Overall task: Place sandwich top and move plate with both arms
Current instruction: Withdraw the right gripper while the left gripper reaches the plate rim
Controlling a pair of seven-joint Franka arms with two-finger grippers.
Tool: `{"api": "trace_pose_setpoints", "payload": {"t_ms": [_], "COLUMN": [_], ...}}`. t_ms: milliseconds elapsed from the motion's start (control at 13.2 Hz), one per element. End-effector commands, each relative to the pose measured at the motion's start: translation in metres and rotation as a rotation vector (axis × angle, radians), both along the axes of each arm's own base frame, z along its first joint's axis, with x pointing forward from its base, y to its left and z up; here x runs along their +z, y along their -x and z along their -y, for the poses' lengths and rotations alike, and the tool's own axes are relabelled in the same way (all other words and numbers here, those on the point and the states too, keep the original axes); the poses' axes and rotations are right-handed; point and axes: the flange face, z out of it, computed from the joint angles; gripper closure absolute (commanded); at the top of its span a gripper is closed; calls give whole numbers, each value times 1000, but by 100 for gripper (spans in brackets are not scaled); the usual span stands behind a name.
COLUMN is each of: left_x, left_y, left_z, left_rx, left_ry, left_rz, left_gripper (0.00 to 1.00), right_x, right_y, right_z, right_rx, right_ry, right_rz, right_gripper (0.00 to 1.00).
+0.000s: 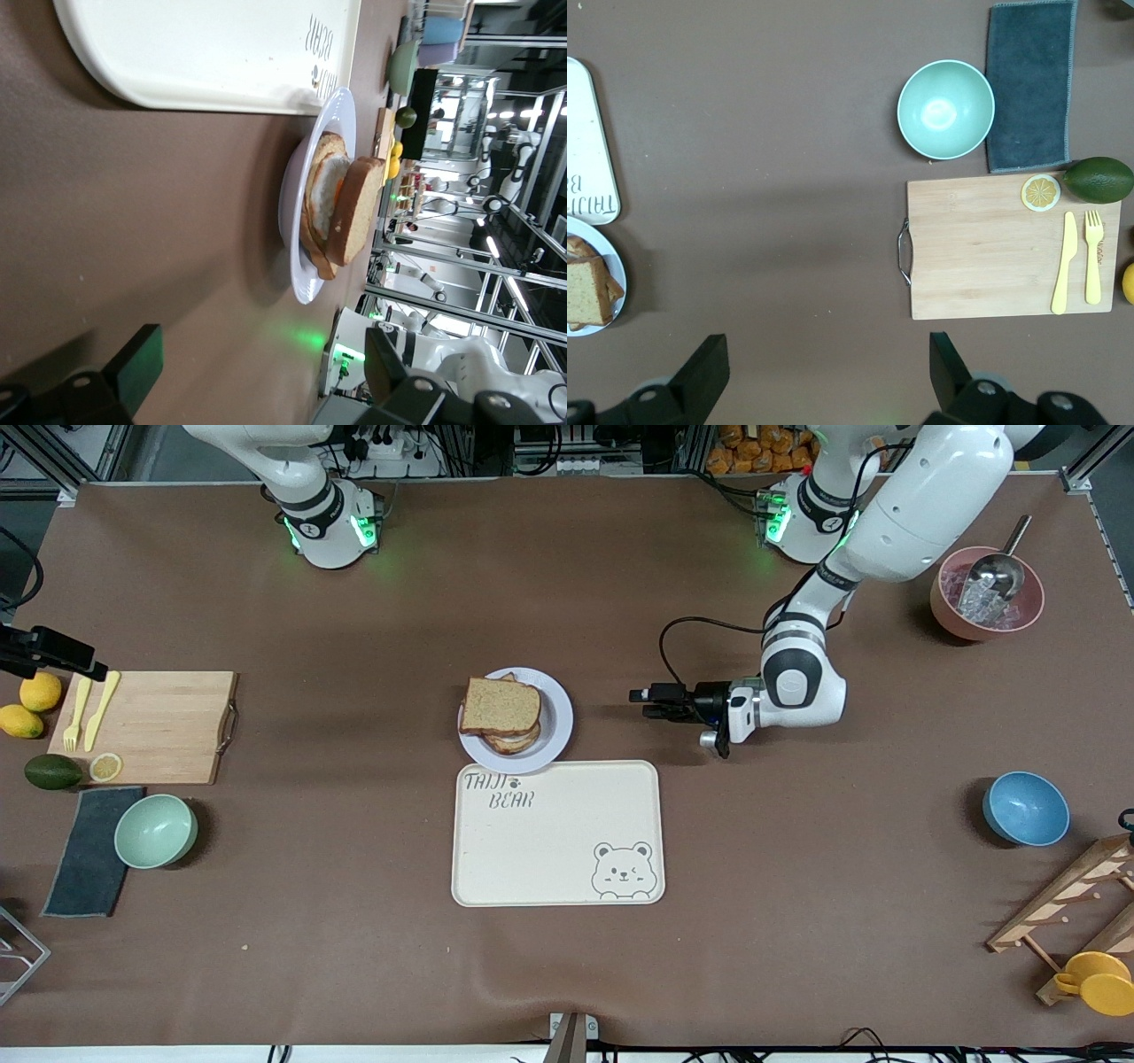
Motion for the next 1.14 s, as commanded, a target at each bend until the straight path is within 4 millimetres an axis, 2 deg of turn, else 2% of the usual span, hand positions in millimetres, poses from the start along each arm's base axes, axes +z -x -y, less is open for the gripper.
{"api": "trace_pose_setpoints", "payload": {"t_ms": [0,152,303,455,607,683,910,1062], "left_x": [-4,-3,-6,-12,-12,-15,-20,-21], "left_y": [0,10,14,10,8,7,1,-3], "left_z": [24,51,69,74,87,89,95,97], "left_rx": [24,54,58,57,49,54,53,58], "left_ry": [50,79,99,107,111,114,115,78], "left_rz": [16,5,23,36,47,43,61,84], "left_gripper": [0,0,0,6,14,14,25,26], "right_x": [11,11,25,35,40,40,36,31], "right_y": [-1,2,-1,-4,-3,-3,-6,-10], "right_z": [-5,-4,-7,-3,0,1,-6,-8], "right_rx": [-3,-13,-36,-43,-46,-48,-35,-32], "right_ry": [26,15,32,45,46,47,46,47], "right_rz": [-6,-26,-3,29,40,41,34,26], "right_gripper": [0,0,0,0,0,0,0,0]}}
